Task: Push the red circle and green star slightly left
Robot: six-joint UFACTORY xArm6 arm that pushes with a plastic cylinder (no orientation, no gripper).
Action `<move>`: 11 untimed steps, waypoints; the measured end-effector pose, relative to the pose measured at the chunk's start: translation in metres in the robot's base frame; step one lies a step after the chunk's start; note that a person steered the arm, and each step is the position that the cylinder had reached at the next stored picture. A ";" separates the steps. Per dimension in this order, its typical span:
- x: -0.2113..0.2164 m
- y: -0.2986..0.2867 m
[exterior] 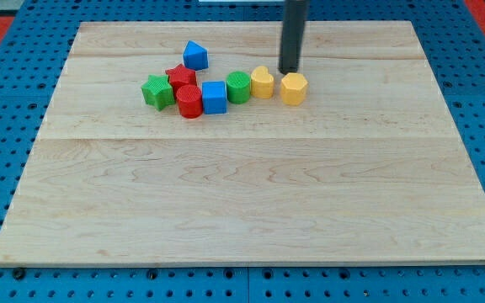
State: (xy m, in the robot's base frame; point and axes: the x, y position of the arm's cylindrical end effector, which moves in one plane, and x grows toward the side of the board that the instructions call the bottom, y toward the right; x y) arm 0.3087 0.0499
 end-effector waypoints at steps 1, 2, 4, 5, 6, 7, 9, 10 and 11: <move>0.002 -0.020; 0.010 -0.023; -0.017 -0.036; -0.038 -0.019; -0.023 0.025; -0.060 0.103; 0.093 0.137; 0.114 0.044; 0.111 -0.038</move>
State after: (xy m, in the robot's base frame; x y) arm 0.4199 0.0123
